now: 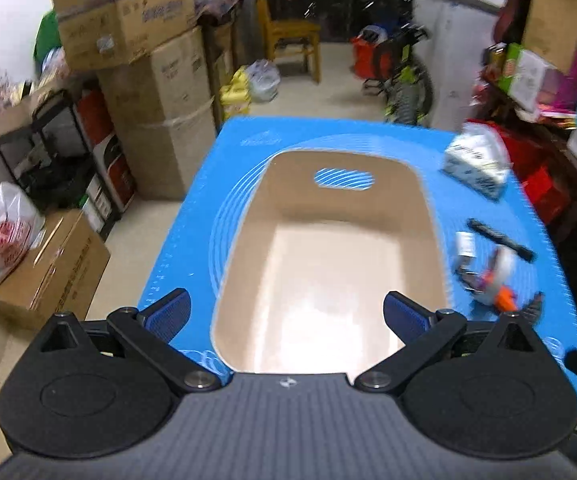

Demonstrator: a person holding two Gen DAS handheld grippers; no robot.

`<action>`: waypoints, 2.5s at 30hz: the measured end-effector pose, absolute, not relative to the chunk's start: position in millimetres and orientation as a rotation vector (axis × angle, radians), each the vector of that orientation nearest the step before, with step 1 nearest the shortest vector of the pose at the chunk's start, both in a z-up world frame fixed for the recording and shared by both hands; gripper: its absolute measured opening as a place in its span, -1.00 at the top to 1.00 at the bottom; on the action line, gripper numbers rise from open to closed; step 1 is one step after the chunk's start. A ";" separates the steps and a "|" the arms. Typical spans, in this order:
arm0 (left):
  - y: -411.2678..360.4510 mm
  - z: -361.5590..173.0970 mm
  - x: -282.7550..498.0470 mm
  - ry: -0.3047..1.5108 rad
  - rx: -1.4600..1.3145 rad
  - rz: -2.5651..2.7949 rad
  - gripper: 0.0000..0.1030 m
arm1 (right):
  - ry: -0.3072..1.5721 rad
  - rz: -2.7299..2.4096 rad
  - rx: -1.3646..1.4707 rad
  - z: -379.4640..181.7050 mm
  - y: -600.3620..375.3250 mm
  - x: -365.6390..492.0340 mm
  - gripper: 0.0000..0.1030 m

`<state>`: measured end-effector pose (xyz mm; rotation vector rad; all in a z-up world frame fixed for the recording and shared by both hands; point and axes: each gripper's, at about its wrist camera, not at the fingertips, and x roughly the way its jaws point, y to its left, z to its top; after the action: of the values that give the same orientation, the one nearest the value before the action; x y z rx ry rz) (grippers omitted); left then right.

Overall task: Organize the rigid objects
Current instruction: 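Grasp the beige basket rim with the left gripper while the right gripper approaches the white pill bottle, then close the right gripper around the white pill bottle and lift it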

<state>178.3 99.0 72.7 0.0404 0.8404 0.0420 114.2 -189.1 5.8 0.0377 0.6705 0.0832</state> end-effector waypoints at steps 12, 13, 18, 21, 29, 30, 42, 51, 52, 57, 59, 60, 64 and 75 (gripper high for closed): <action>131.2 11.2 251.0 1.010 0.097 0.059 -0.68 | 0.875 0.045 0.086 -59.3 -186.9 181.7 -0.91; 132.9 7.7 253.3 1.018 0.090 0.061 -0.67 | 0.890 0.041 0.084 -64.0 -185.5 186.7 -0.89; 137.3 -11.3 258.4 1.062 0.130 0.090 -0.61 | 0.968 0.019 0.057 -80.7 -181.5 200.3 -0.88; 141.3 -21.3 262.4 1.087 0.085 0.065 -0.33 | 1.005 0.013 0.061 -86.5 -183.5 203.6 -0.88; 143.5 -22.7 265.4 1.117 0.082 0.086 0.24 | 1.104 -0.008 0.089 -102.5 -184.0 214.1 -0.77; 143.0 -22.4 266.2 1.118 0.084 0.103 0.37 | 1.113 -0.009 0.086 -103.8 -183.2 215.0 -0.75; 148.5 -30.3 270.6 1.156 0.027 0.104 0.73 | 1.143 0.040 0.037 -104.7 -176.7 212.5 -0.68; 158.2 -30.3 270.3 1.150 -0.028 0.070 0.80 | 1.166 0.059 0.001 -108.2 -168.6 215.0 -0.41; 159.8 -30.3 269.5 1.149 -0.037 0.065 0.81 | 1.159 0.059 -0.001 -106.7 -168.0 214.3 -0.31; 159.7 -30.1 269.1 1.146 -0.051 0.056 0.83 | 1.139 0.039 0.009 -101.9 -171.6 212.2 -0.31; 159.2 -30.3 269.0 1.146 -0.050 0.056 0.83 | 1.118 0.031 0.006 -96.6 -172.4 210.9 -0.31; 159.1 -30.4 268.8 1.146 -0.050 0.056 0.83 | 1.109 0.028 0.002 -93.3 -172.4 210.4 -0.31; 158.7 -30.7 268.7 1.145 -0.049 0.059 0.82 | 1.053 0.016 0.006 -72.1 -173.9 208.7 -0.31; 158.1 -31.4 268.1 1.146 -0.042 0.063 0.82 | 0.775 0.114 -0.037 32.8 -131.0 234.7 -0.31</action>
<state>268.1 158.1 -31.4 -0.0420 1.1458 0.0630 234.7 -131.1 32.8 -0.0370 0.7752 0.1141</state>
